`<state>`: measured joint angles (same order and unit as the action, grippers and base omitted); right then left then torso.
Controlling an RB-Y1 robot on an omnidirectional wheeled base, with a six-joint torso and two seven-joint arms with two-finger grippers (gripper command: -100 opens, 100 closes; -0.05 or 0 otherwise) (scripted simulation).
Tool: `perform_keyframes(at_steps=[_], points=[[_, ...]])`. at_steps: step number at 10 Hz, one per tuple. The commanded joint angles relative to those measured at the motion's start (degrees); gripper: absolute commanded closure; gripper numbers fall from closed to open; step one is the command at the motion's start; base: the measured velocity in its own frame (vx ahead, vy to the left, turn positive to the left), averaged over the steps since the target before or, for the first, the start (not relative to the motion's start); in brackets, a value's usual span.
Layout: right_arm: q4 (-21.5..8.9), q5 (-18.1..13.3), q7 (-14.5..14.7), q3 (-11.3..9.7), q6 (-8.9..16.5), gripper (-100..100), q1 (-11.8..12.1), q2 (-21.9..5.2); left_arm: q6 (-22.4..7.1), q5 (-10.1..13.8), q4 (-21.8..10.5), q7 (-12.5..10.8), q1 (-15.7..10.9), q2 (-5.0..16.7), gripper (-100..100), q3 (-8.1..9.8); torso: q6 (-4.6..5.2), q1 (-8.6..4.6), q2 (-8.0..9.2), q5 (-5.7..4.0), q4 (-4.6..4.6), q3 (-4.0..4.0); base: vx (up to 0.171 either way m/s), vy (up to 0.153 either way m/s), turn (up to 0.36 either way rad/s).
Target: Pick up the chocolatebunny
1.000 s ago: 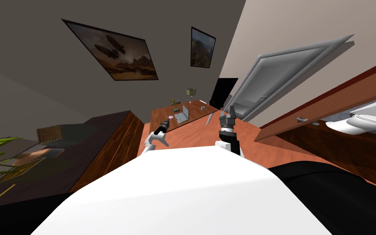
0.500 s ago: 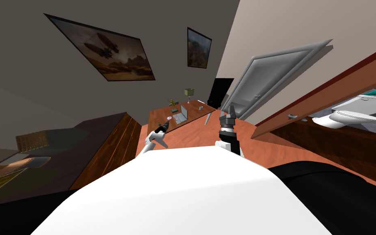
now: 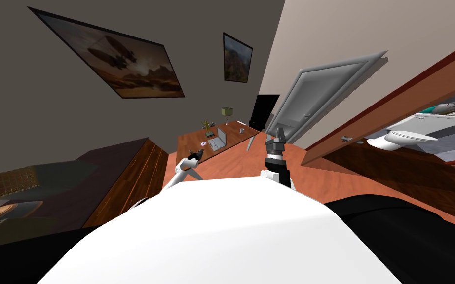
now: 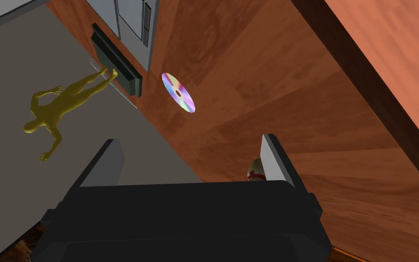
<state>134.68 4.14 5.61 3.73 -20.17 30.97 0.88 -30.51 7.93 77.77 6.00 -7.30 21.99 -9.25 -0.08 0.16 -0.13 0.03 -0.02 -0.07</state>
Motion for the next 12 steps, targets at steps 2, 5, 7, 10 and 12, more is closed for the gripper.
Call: perform_keyframes(at_steps=[2, 5, 7, 10, 12], points=[[0.0, 0.0, 0.0, 0.0, 0.0, 0, 0.0, 0.0, -2.1, 0.7, -3.7, 1.5, -1.7, 1.2, -100, -0.39, 0.03, 0.02, -0.04, 0.00, 0.00, -0.02, 0.040, 0.026, -0.081], [0.0, 0.0, 0.0, 0.0, 0.0, 0, 0.0, 0.0, -6.0, 1.7, -8.1, 4.3, -3.8, 3.6, -100, -0.99, 0.00, 0.05, -0.02, 0.01, 0.00, -0.01, 0.042, 0.033, -0.065], [0.0, 0.0, 0.0, 0.0, 0.0, 0, 0.0, 0.0, -7.7, 2.1, -11.6, 5.6, -4.8, 4.8, -100, -1.25, 0.00, 0.15, -0.18, 0.02, -0.03, -0.10, 0.081, 0.058, -0.080], [0.0, 0.0, 0.0, 0.0, 0.0, 0, 0.0, 0.0, -10.8, 3.0, -16.0, 8.2, -6.4, 7.1, -100, -1.70, -0.01, 0.05, -0.10, 0.02, -0.03, -0.06, 0.057, 0.036, -0.053], [0.0, 0.0, 0.0, 0.0, 0.0, 0, 0.0, 0.0, -12.1, 3.4, -17.7, 9.4, -7.2, 8.2, -100, -1.87, 0.00, 0.03, -0.07, 0.01, -0.01, -0.04, 0.052, 0.039, -0.048]])
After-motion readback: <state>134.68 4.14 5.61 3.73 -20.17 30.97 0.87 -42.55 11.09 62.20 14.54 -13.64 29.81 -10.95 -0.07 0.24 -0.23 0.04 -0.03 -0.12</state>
